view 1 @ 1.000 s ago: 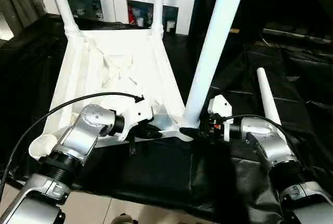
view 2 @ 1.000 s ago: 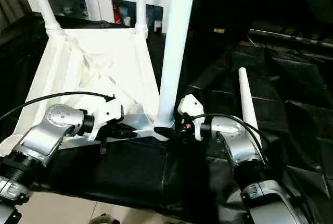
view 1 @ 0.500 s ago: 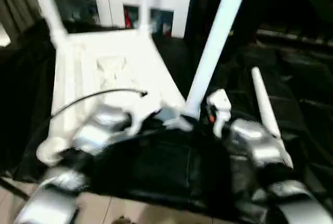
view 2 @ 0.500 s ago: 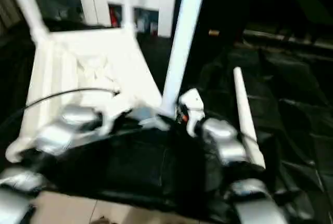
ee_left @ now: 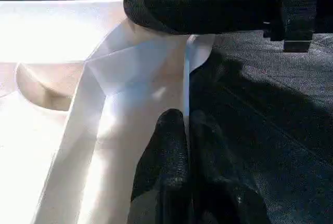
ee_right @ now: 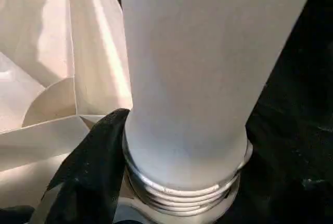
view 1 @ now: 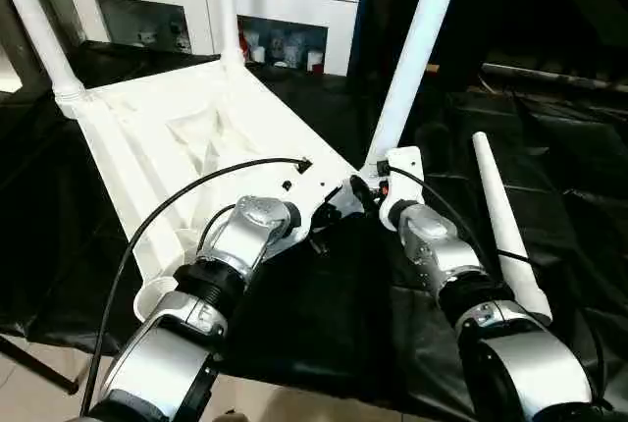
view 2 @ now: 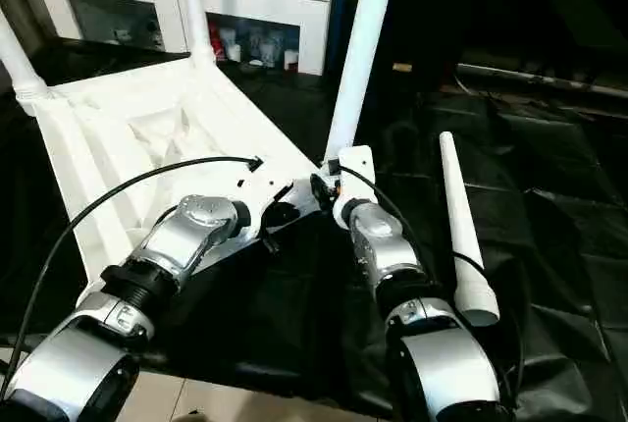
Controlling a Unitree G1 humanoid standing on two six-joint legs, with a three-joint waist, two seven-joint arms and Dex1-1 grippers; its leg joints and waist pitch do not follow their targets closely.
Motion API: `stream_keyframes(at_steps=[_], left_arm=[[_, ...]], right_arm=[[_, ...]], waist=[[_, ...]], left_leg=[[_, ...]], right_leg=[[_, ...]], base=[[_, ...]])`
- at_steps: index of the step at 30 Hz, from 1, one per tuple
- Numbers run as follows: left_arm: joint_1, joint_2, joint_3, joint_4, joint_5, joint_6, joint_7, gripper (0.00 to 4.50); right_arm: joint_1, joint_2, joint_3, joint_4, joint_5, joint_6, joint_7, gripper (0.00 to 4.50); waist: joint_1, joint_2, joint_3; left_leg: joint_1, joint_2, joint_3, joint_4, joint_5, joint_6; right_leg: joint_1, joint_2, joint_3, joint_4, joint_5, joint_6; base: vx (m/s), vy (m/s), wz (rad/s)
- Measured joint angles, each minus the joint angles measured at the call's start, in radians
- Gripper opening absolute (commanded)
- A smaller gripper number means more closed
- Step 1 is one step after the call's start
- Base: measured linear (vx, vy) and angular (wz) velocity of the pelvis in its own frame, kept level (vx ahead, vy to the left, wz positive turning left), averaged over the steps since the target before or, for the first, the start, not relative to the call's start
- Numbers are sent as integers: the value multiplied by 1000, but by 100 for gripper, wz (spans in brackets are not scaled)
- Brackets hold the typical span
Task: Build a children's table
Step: Rotate leg to tighten
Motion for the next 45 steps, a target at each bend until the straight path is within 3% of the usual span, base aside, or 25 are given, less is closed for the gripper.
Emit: stream_keyframes(at_steps=[4, 6, 9, 21, 25, 28, 32, 34, 36, 38, 45], left_arm=[[-1, 24, -5, -7, 5, -9, -22, 0], [3, 36, -7, -18, 5, -9, -38, 0], [16, 58, -13, -46, 5, -9, -63, 0], [148, 258, -26, -247, -48, -91, -356, 0], [203, 323, -50, -346, -89, -95, -485, 0], [206, 329, -67, -363, -96, -95, -514, 0], [206, 328, -68, -369, -96, -95, -516, 0], [210, 330, -68, -375, -96, -95, -516, 0], [214, 333, -67, -383, -95, -95, -516, 0], [216, 336, -67, -384, -95, -95, -516, 0], [218, 343, -67, -389, -95, -94, -516, 0]], right_arm=[[11, -16, -14, 9, 8, -14, 76, 368], [21, -31, 0, -4, 4, -18, 110, 395], [48, -58, 26, -40, -7, -36, 164, 401], [206, -254, 136, -351, 48, -1, 729, 401], [206, -257, 161, -366, 57, 1, 806, 401], [206, -250, 180, -367, 54, -12, 819, 401], [206, -253, 180, -367, 47, -13, 834, 401], [206, -258, 180, -375, 46, -11, 851, 369], [206, -264, 182, -387, 45, -9, 867, 369], [206, -264, 183, -389, 45, -7, 874, 333], [206, -263, 186, -389, 47, -2, 890, 282]], waist=[[-3, 0, 0], [-3, 0, 1], [-3, 0, 1], [-5, 1, 4], [6, -1, 5], [22, -1, 6], [28, -5, 8], [29, -5, 8], [29, -5, 8], [29, -5, 8], [29, -5, 8]], left_leg=[[-1, 0, 0, 0, 0, 0], [-1, 0, 0, 0, 0, 0], [-2, 1, 0, -2, 0, 0], [-5, 1, 0, -6, 0, 0], [-7, 2, 0, -6, 0, 0], [-9, 2, 2, -5, 0, 0], [-9, 2, 3, -5, 0, 0], [-9, 2, 3, -5, 0, 0], [-9, 3, 3, -5, 0, 0], [-9, 3, 3, -5, 0, 0], [-9, 3, 3, -5, 0, 0]], right_leg=[[-3, 0, 0, 0, -1, 3], [-3, 0, 0, 0, 0, 0], [-5, 0, -1, 0, 1, -1], [-8, 1, -2, -3, 0, -1], [-8, 1, -2, -3, 0, -1], [-8, 0, -1, -3, 0, -2], [-8, 0, 0, -3, -1, -1], [-9, 0, -1, -3, -1, -1], [-9, 0, -1, -3, -1, 0], [-9, 0, -1, -3, -2, 0], [-9, 0, -1, -3, -2, 0]], base=[[0, 0, 0], [0, 0, 0], [0, 0, 0], [0, 0, 0], [0, 0, 0], [0, 0, 0], [0, 0, 0], [0, 0, 0], [0, 0, 0], [0, 0, 0], [0, 0, 0]])
